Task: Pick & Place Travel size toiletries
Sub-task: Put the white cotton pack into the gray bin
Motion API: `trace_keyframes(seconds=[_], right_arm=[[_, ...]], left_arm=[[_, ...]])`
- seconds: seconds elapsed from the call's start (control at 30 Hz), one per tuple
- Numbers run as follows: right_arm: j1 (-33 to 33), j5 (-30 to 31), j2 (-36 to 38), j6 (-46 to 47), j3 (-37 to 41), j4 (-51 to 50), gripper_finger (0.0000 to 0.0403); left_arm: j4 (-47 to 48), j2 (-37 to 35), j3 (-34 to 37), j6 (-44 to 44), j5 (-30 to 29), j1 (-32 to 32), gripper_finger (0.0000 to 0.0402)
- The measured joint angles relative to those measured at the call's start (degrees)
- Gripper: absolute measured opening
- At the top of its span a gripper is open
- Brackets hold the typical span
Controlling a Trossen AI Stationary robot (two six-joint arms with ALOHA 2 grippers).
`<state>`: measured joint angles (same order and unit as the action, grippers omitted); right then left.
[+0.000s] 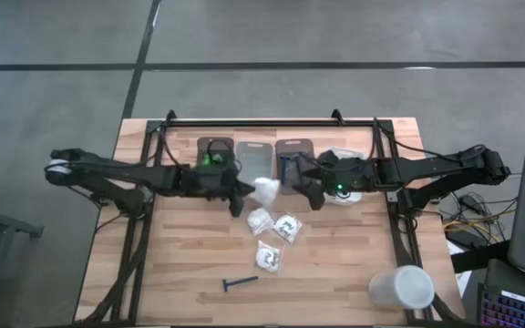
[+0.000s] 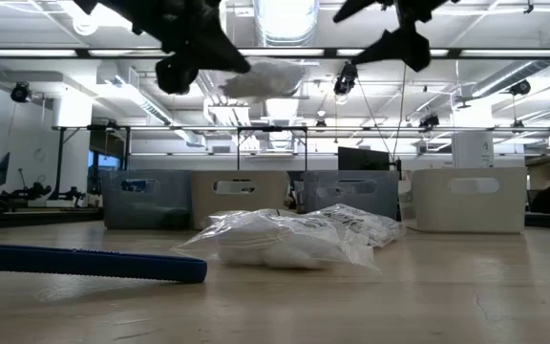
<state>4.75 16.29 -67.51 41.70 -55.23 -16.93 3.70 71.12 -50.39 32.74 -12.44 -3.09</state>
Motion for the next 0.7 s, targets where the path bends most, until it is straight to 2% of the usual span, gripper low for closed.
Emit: trace_keyframes(seconds=[0.27, 0.5, 0.7], right_arm=[[0.0, 1.9, -0.1, 0.0, -1.0, 0.1, 0.0338], [-0.2, 1.8, -1.6, 1.0, -0.8, 1.1, 0.0363], [-1.2, 1.3, -3.4, 2.1, -0.8, 3.3, 0.0359]], left_arm=[[-5.0, -0.2, 0.0, 3.0, -0.3, 3.4, 0.0003], [-13.2, -0.2, 0.0, 2.5, 5.2, 4.7, 0.0003], [-12.9, -0.2, 0.0, 1.6, 7.1, 6.4, 0.0002]])
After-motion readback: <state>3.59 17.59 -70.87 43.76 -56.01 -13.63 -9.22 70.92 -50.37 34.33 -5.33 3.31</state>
